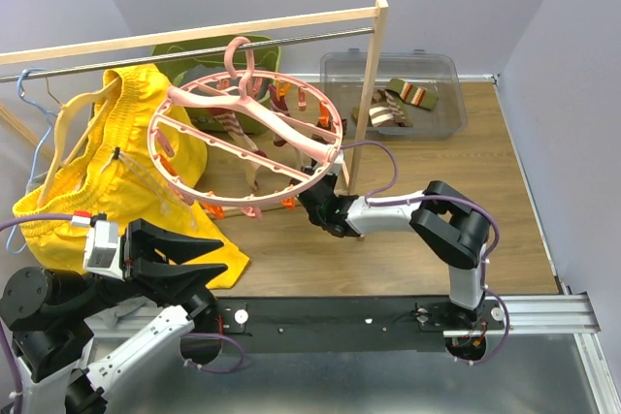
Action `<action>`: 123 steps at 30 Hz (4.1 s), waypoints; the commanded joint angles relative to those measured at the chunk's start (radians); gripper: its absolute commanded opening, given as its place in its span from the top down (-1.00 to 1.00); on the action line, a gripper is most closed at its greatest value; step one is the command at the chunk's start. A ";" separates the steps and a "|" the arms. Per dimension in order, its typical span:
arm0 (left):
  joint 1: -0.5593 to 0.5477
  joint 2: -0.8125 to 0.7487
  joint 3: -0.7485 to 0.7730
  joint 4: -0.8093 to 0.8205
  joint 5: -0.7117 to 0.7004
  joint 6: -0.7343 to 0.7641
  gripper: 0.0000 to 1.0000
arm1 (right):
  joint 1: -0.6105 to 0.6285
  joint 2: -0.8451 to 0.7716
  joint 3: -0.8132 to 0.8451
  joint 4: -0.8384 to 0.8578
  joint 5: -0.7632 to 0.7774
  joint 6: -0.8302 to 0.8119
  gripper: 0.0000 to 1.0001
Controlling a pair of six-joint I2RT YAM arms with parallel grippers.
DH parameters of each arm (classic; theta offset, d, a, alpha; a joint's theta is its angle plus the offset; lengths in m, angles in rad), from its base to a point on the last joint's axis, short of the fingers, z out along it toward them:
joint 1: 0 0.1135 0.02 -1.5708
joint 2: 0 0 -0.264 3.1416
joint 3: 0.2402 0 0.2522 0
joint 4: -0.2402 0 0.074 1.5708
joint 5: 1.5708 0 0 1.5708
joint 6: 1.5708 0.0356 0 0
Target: Remove the socks clipped to the hanger
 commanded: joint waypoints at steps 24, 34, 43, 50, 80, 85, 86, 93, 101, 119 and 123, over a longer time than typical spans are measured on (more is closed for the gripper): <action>-0.001 0.015 0.011 0.064 0.067 -0.043 -0.21 | 0.193 -0.804 -0.351 -0.289 -0.600 -0.163 0.99; -0.001 0.041 -0.026 0.216 0.145 -0.118 -0.25 | 0.213 -1.122 -0.289 -0.614 -0.808 -0.109 0.99; -0.001 0.061 -0.066 0.333 0.237 -0.188 -0.25 | 0.211 -1.236 -0.139 -0.822 -0.975 -0.128 0.99; -0.001 0.105 -0.057 0.360 0.317 -0.239 -0.25 | 0.213 -1.164 0.024 -0.814 -1.208 -0.111 0.99; -0.001 0.124 -0.241 0.443 0.336 -0.400 -0.30 | 0.223 -0.790 0.020 -0.083 -1.445 0.084 0.99; -0.001 0.122 -0.243 0.379 0.307 -0.366 -0.32 | 0.228 -0.787 0.011 0.011 -1.419 0.141 0.99; -0.001 0.124 -0.241 0.367 0.304 -0.360 -0.32 | 0.234 -0.782 0.008 0.025 -1.411 0.162 0.99; -0.001 0.145 -0.223 0.353 0.308 -0.342 -0.33 | 0.279 -0.739 0.034 0.057 -1.358 0.170 0.99; -0.001 0.165 -0.213 0.354 0.363 -0.339 -0.33 | 0.305 -0.748 0.012 0.108 -1.241 0.176 0.99; -0.001 0.098 -0.141 0.362 0.365 -0.349 1.00 | 0.309 -0.935 -0.075 -0.245 -1.052 0.054 -0.54; -0.001 0.061 -0.129 0.338 0.376 -0.365 1.00 | 0.309 -1.046 -0.108 -0.424 -0.898 0.040 -0.57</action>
